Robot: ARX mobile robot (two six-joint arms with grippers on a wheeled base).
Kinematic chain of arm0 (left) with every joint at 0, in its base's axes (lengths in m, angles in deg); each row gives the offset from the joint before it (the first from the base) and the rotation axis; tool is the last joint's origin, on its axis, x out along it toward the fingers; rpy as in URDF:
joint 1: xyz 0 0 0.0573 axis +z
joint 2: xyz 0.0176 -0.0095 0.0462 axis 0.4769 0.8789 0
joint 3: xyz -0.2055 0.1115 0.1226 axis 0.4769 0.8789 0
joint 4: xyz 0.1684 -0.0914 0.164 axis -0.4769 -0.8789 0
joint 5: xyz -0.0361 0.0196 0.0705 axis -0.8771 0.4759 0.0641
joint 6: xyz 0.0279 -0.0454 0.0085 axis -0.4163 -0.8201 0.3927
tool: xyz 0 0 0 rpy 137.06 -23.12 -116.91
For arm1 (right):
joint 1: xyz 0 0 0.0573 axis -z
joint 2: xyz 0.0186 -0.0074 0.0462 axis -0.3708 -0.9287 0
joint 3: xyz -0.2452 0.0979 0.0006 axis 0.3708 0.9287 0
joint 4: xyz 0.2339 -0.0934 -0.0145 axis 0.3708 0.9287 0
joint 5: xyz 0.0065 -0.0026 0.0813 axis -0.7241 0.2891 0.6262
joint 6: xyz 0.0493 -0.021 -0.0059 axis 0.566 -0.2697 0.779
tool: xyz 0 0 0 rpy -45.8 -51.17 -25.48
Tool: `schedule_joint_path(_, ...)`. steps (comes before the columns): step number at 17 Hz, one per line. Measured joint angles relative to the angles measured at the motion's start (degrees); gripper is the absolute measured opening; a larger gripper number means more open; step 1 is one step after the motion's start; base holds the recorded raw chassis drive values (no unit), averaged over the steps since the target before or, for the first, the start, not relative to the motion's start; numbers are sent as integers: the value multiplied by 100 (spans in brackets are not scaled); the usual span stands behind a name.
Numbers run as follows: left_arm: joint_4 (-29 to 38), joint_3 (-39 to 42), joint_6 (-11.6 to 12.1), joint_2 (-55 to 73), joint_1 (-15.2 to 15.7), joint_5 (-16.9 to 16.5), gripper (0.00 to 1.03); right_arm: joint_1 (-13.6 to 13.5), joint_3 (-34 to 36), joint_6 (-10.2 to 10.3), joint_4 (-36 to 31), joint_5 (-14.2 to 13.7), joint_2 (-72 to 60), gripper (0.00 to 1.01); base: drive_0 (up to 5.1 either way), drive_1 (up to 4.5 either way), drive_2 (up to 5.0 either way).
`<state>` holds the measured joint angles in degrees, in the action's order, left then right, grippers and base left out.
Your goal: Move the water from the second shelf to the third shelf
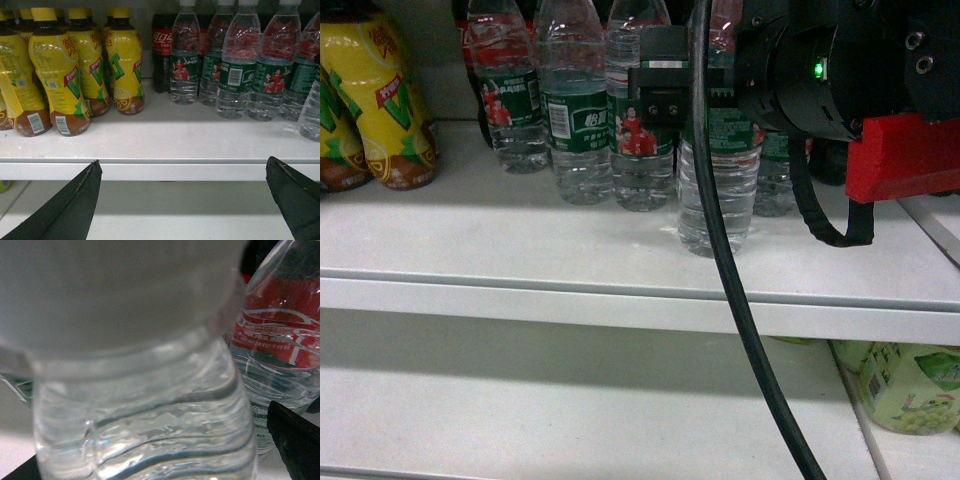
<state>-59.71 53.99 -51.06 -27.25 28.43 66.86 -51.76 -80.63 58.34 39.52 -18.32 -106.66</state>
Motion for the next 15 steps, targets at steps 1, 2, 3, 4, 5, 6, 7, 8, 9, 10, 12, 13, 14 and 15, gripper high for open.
schedule_joint_path(1, 0, 0, 0, 0, 0, 2, 98, 0, -11, 17, 4, -4, 0, 98, 0, 0, 0)
schedule_joint_path(2, 0, 0, 0, 0, -2, 2, 98, -4, -44, 63, 55, -7, -2, 98, 0, 0, 0)
schedule_joint_path(3, 0, 0, 0, 0, 0, 2, 98, -24, -57, 105, 85, -7, -2, 98, 0, 0, 0)
schedule_joint_path(4, 0, 0, 0, 0, 0, 0, 98, -48, -57, 127, 92, -7, -2, 98, 0, 0, 0)
schedule_joint_path(5, 0, 0, 0, 0, -2, 0, 98, -59, -57, 129, 92, -4, -2, 98, 0, 0, 0)
schedule_joint_path(6, 0, 0, 0, 0, -2, 2, 98, -77, -59, 146, 103, -7, -2, 98, 0, 0, 0)
schedule_joint_path(7, 0, 0, 0, 0, 0, 0, 98, -87, -59, 155, 111, 2, 0, 94, 0, 0, 0)
schedule_joint_path(8, 0, 0, 0, 0, 0, 2, 98, -114, -59, 166, 111, -2, -2, 87, 0, 0, 0)
schedule_joint_path(9, 0, 0, 0, 0, 0, 0, 98, -120, -59, 173, 116, 7, -2, 81, 0, 0, 0)
schedule_joint_path(10, 0, -2, 0, 0, -2, 2, 98, -129, -59, 175, 118, 4, -2, 74, 0, 0, 0)
schedule_joint_path(12, 0, 0, 0, 0, 0, 2, 98, -151, -66, 175, 127, -20, -2, 65, 0, 0, 0)
schedule_joint_path(13, 0, 0, 0, 0, -2, 2, 98, -155, -70, 177, 129, -15, -2, 61, 0, 0, 0)
schedule_joint_path(14, 0, 0, 0, 0, -2, 0, 98, -153, -76, 181, 131, -11, -2, 56, 0, 0, 0)
schedule_joint_path(15, 0, 0, 0, 0, -2, 0, 98, -151, -87, 190, 138, -9, -2, 53, 0, 0, 0)
